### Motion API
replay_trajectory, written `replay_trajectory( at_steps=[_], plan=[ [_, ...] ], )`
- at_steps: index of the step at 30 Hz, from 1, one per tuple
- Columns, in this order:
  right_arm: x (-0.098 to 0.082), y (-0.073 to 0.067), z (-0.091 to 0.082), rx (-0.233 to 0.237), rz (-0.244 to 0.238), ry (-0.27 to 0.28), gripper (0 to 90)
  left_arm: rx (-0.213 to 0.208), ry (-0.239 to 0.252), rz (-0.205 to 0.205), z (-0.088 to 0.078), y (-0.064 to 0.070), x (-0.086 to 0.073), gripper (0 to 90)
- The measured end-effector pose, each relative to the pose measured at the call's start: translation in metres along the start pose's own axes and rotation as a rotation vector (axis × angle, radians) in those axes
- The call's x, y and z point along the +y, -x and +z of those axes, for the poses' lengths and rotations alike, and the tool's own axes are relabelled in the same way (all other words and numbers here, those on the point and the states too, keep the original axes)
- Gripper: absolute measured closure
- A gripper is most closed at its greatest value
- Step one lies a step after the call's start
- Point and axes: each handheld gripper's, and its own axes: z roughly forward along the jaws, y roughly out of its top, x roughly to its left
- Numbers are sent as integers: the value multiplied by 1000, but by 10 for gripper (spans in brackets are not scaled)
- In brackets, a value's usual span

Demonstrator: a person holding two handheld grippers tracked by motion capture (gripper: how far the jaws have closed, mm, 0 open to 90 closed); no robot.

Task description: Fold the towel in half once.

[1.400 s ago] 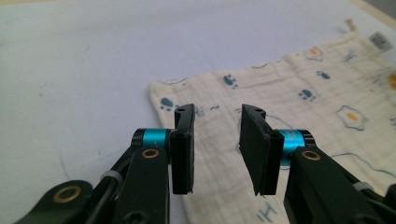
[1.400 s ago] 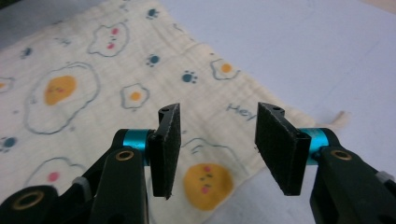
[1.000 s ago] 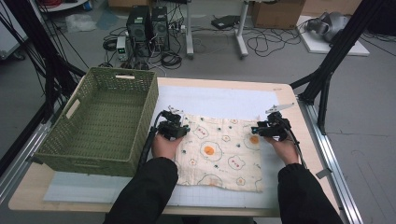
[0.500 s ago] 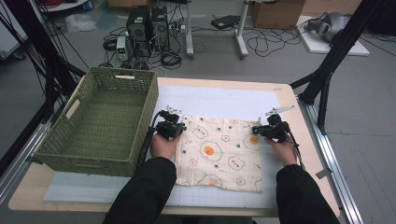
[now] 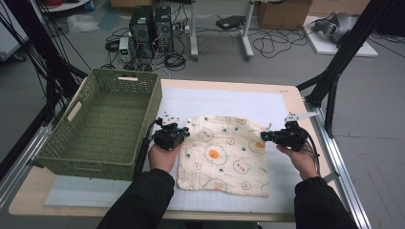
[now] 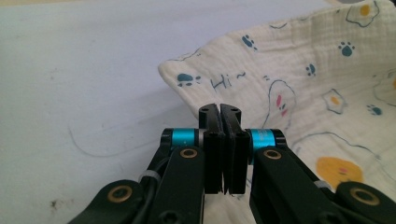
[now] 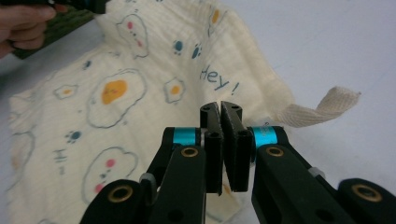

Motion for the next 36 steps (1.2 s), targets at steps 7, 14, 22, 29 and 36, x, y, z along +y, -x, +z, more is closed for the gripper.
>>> replay_trajectory(
  at_steps=[7, 14, 22, 29, 36],
  plan=[
    [-24, -18, -11, 46, -18, -6, 877, -18, -16, 21, -16, 9, -23, 876],
    [-49, -31, -12, 107, -35, -84, 848, -45, -83, 35, -29, 11, -42, 849],
    [-40, -28, -35, 89, -13, 8, 679, -61, -62, 7, -30, 12, -26, 623],
    [-19, -26, -13, 83, -34, -28, 643, -59, -51, -36, -15, 11, -9, 594],
    [-17, -31, -5, 95, -52, -56, 629, -67, -73, -37, -11, 9, -7, 595]
  ],
)
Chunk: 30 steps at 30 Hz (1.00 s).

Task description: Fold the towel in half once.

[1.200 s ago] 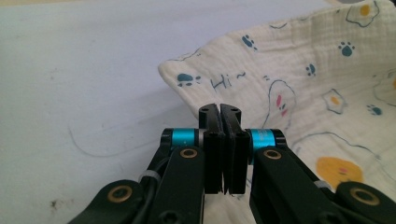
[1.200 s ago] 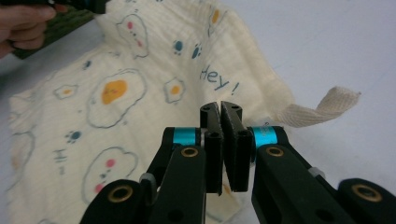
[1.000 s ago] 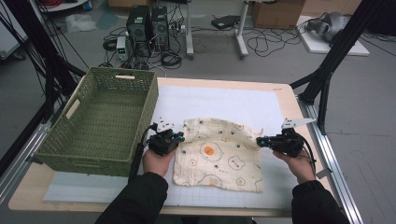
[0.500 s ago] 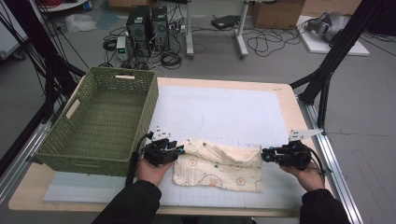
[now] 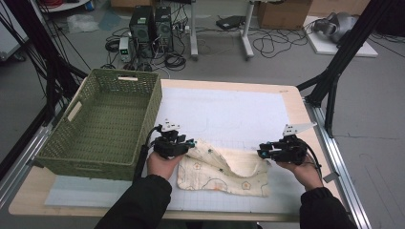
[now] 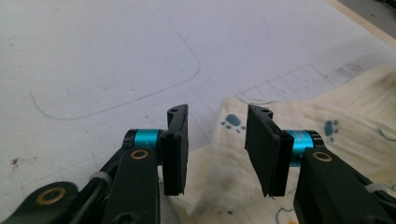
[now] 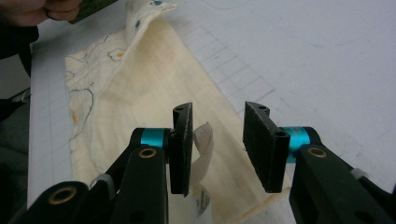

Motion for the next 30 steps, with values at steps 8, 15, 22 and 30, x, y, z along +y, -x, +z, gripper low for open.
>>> replay_trajectory(
  at_steps=[8, 15, 22, 30],
  plan=[
    [0, 1, -11, -23, 2, 38, 632, 6, 14, -8, -5, -1, 3, 615],
    [2, 1, -16, -30, 0, 49, 631, 9, 19, 12, -8, 1, 9, 616],
    [4, -1, -25, -37, -4, 60, 631, 11, -18, 30, -5, 1, 6, 615],
    [9, 2, -40, -67, -3, 87, 631, 40, -44, 44, -2, -1, -1, 612]
  ],
)
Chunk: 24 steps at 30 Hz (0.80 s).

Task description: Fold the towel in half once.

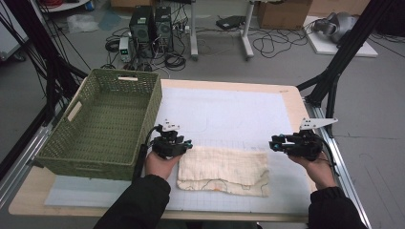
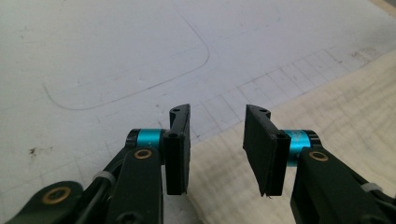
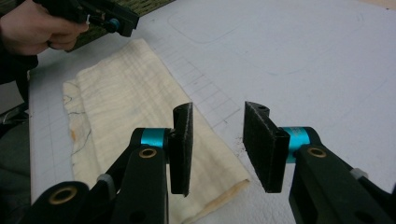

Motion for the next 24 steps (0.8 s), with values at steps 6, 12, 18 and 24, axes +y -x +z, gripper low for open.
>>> replay_trajectory(
  at_steps=[6, 12, 18, 24],
  plan=[
    [-7, 4, 21, -18, -5, -98, 617, 19, -27, 7, 6, -2, -7, 606],
    [-23, 15, 47, -26, 28, -195, 585, 50, -83, 33, 14, -3, -10, 578],
    [-28, 16, 63, 23, 22, -270, 767, 36, -108, 61, 17, -2, -12, 854],
    [-14, 20, 63, -33, -12, -256, 852, 98, 13, -17, 19, -5, -4, 870]
  ],
)
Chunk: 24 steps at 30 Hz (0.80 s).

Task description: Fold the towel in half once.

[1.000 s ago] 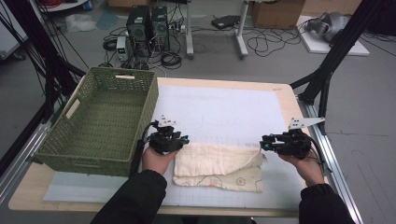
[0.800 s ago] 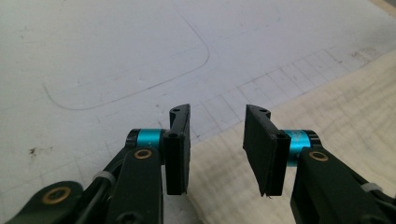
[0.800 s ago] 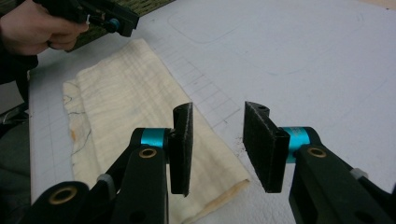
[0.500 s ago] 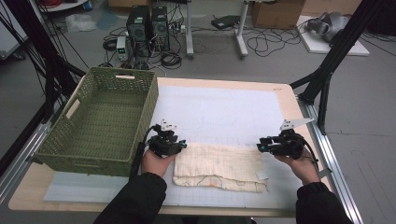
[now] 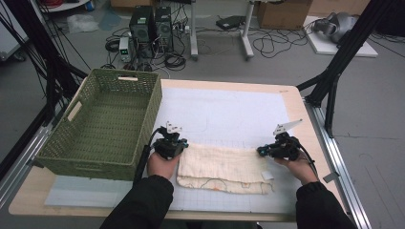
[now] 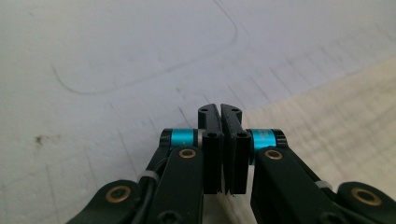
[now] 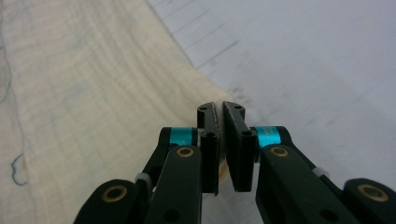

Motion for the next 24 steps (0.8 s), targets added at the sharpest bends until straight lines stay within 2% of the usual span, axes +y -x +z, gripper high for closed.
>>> replay_trajectory(
  at_steps=[2, 5, 7, 8, 9, 10, 13, 16, 18, 20, 23, 24],
  plan=[
    [7, 4, -6, -39, 3, 33, 853, 29, 39, -15, 0, -2, 6, 870],
    [20, 10, -11, -74, 14, 66, 853, 59, 99, -33, 2, -7, 18, 869],
    [28, 14, -9, -94, 20, 80, 825, 74, 95, -49, 9, -12, 22, 847],
    [31, 18, -6, -119, 38, 92, 729, 98, 92, -55, 11, -15, 23, 764],
    [31, 21, -4, -127, 53, 99, 720, 104, 87, -63, 12, -18, 22, 706],
    [31, 22, -3, -118, 68, 100, 704, 110, 76, -59, 12, -20, 21, 680],
    [28, 21, -4, -113, 64, 90, 670, 112, 68, -26, 8, -20, 20, 657],
    [22, 14, -9, -102, 48, 106, 659, 58, 84, -7, 3, -13, 18, 657],
    [19, 10, -11, -84, 49, 84, 651, 27, 79, 12, -1, -7, 14, 662],
    [15, 3, -15, -82, 26, 106, 657, 1, 85, 22, -6, -3, 9, 666],
    [5, -9, -16, -65, 1, 112, 658, -48, 74, 34, -13, 1, 0, 671],
    [2, -13, -16, -62, -3, 111, 658, -51, 53, 54, -15, 3, -4, 676]
  ],
)
